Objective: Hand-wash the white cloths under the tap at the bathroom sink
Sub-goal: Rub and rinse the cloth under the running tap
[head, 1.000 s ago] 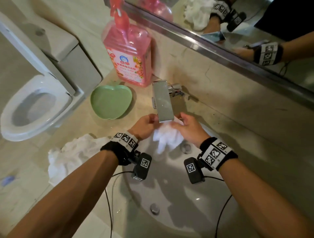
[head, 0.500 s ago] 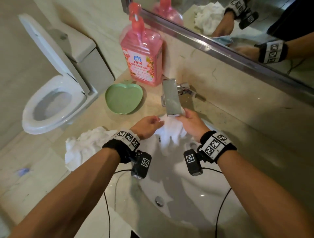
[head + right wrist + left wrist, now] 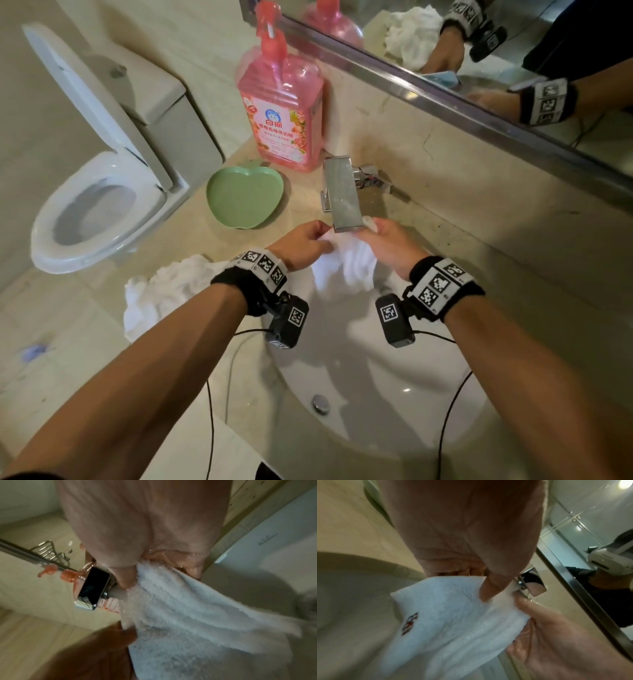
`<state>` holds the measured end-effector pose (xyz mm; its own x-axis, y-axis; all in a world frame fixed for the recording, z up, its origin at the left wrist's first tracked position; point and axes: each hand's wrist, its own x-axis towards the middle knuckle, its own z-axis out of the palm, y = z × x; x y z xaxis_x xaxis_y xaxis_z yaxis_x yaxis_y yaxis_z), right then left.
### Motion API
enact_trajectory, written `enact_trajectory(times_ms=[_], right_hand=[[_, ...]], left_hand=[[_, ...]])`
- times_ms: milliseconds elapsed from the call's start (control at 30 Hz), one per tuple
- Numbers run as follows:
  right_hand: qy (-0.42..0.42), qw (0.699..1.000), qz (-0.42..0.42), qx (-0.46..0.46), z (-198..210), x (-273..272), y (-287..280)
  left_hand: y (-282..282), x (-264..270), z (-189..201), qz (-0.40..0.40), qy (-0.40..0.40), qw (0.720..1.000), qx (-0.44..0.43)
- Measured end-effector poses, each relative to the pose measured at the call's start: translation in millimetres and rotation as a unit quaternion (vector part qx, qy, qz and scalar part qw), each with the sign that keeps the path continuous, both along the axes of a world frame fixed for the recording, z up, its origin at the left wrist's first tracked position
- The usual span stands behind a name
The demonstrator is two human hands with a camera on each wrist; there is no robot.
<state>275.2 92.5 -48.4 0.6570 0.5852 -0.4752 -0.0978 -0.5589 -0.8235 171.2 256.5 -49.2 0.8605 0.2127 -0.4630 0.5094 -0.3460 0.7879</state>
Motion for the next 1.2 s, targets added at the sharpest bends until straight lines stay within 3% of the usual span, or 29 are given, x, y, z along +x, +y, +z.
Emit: enact_trajectory(times_ms=[133,233,333,567,767,1067,1200], right_hand=[[0.018,0.998,-0.055,0.022,7.2,4.1,3.2],[-0.005,0.997,-0.08,0.01,13.7,9.3,-3.0],[-0.024,0.995,-0.1,-0.019,17.8,16.9,-15.3],[0.022,0.998,-0.052,-0.012,0.3,20.5,-24.4],[0.024,0.996,0.088,0.014,-12.5,-10.0,10.1],[0.031,0.998,-0.049,0.007,-14.2,-1.0,23.1],[0.056,0.998,0.029,-0.001,-17.3,0.9,13.4]], left_hand=[[5.7,-7.2,-11.7,-0.038,0.007,0.998,0.051],[7.0,0.5,-12.9,-0.012,-0.013,0.999,0.039],[1.9,15.9,-8.5,-0.039,-0.028,0.998,0.027],[12.8,26.6,4.6,-0.055,0.001,0.997,0.051],[31.7,8.7,28.8,-0.071,-0.004,0.994,0.077],[43.8,-3.3,10.5,-0.042,0.047,0.991,0.114],[26.4,-0.1,3.9,-0.034,-0.009,0.998,0.058]])
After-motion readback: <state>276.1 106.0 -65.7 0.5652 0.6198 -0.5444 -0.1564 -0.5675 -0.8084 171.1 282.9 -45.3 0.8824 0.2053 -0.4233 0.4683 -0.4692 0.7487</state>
